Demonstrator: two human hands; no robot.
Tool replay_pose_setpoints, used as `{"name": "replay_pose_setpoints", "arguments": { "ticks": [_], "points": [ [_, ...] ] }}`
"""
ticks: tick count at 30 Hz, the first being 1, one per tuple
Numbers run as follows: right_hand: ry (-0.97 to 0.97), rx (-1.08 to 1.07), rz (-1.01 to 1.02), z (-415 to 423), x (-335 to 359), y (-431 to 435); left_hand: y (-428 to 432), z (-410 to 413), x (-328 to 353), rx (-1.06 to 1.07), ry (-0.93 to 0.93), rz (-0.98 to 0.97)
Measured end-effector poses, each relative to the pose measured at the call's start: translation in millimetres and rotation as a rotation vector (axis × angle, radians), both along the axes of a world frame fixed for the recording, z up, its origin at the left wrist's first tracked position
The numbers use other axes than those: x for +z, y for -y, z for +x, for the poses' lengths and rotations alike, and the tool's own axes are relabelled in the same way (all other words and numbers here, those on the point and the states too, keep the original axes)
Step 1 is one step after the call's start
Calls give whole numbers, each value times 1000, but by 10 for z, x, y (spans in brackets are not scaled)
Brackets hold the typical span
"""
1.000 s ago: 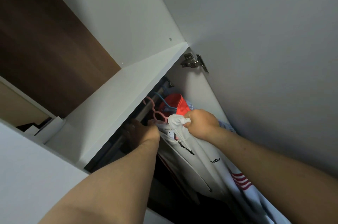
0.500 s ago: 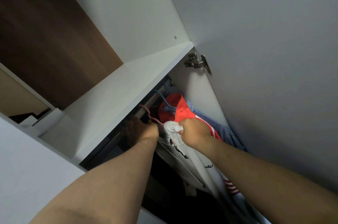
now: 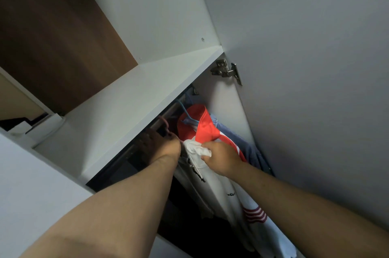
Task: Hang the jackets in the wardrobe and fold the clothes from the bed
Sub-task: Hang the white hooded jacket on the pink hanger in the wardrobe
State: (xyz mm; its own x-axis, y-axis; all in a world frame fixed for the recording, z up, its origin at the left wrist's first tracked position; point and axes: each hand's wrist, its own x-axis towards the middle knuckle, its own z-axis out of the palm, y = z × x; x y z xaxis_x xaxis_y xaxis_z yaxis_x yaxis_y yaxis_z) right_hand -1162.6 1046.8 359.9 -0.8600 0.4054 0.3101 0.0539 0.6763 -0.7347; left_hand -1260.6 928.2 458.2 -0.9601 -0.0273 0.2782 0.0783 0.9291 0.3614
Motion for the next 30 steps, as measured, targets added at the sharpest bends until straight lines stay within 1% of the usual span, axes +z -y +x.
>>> {"name": "replay_pose_setpoints", "arguments": {
  "ticks": [5,9,11,15,18,22,25,27,30],
  "points": [
    [64,97,-19,34,-72,-15,-90,72,30,-23,29,85],
    [78,126,-7,142,-67,-89,-162,296,-32,-142,15,95],
    [95,100,9,219,-44,-151,-141,459,-136,-202,29,103],
    [107,33,7,402,3,-240,-106,761,-387,-410,32,18],
    [144,16,58,552,36,-276,-83,848,-470,-510,66,-1],
    [121,-8,169,817,68,-321,-99,925,-521,-674,53,-86],
    [145,-101,249,1027,83,-326,-116,988,-512,-750,28,-58],
    [120,-167,282,1181,101,-278,-119,1023,-513,-807,3,-62],
    [148,-261,335,1438,122,-146,-134,1120,-551,-905,14,-71]
  ]
}}
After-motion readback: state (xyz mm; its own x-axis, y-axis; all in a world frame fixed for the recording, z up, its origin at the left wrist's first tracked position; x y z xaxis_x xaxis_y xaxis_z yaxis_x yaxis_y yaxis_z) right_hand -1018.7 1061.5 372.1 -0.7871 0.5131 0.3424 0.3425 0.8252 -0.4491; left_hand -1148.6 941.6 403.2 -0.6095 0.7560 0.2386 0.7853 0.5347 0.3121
